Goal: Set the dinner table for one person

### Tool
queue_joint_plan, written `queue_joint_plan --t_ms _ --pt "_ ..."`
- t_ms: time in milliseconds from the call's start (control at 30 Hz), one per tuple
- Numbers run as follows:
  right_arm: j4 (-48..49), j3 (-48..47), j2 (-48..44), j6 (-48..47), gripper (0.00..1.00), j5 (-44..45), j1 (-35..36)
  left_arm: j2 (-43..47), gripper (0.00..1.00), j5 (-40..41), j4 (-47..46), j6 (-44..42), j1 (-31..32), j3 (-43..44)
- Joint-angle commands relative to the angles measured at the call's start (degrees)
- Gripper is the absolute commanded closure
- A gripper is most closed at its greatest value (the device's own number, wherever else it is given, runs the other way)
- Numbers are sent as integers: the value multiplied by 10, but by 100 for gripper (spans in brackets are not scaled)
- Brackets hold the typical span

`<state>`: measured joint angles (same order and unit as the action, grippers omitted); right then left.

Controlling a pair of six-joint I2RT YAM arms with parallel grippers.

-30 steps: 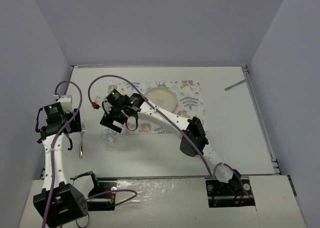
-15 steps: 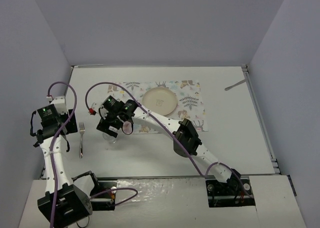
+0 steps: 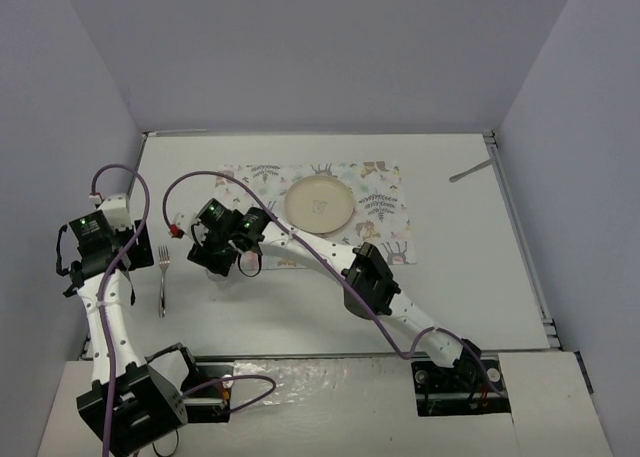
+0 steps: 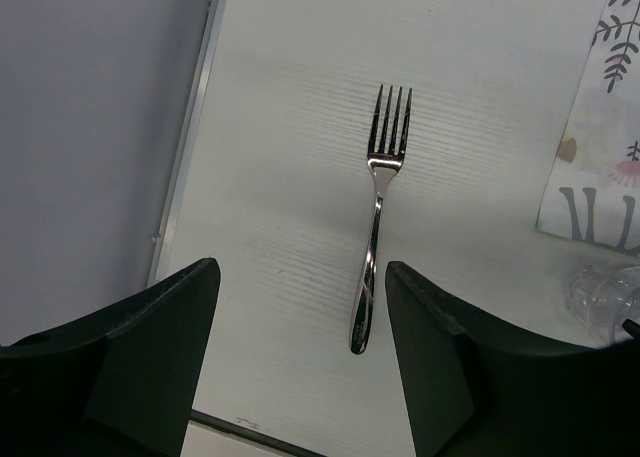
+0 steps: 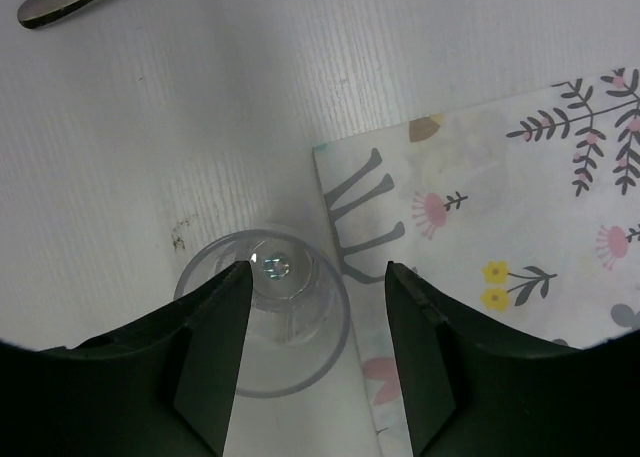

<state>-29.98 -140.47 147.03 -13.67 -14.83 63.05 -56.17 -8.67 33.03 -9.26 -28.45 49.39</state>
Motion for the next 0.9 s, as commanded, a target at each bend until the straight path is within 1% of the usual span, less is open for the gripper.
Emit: queue_joint_plan --t_ms 0,33,67,100,200,233,433,600,700,767,800,833,867 --pt "18 7 -2 0 47 -10 2 -5 36 -19 -33 -14 -13 16" --pt "18 12 -2 0 46 -10 2 -7 36 -21 -33 -15 -15 16" --pt "18 16 -2 -1 49 -11 2 -7 36 -23 -33 -15 -16 16" --pt "18 20 -3 -3 54 -12 2 -7 36 -25 -32 -15 -18 15" --pt "17 30 -3 -9 92 -9 2 -6 36 -32 -32 -17 -22 13" --pt "17 35 -5 -11 100 -6 3 -4 36 -32 -33 -18 -23 12" --pt "17 88 -62 -50 100 54 3 0 36 -43 -36 -25 -36 5" --pt "17 138 -148 -66 100 94 -5 -20 36 -69 -37 -29 -37 6" --pt "19 163 -212 -72 100 125 -12 -29 36 -99 -31 -50 -38 10" --pt "19 185 -262 -87 100 150 -34 -36 36 -140 -17 -71 -38 21" --pt "19 188 -285 -91 100 176 -61 -43 36 -150 -10 -75 -38 33" --pt "19 192 -297 -97 100 182 -79 -49 36 -169 -4 -83 -37 42" --pt "19 196 -309 -104 100 183 -114 -60 36 -186 5 -89 -37 58"
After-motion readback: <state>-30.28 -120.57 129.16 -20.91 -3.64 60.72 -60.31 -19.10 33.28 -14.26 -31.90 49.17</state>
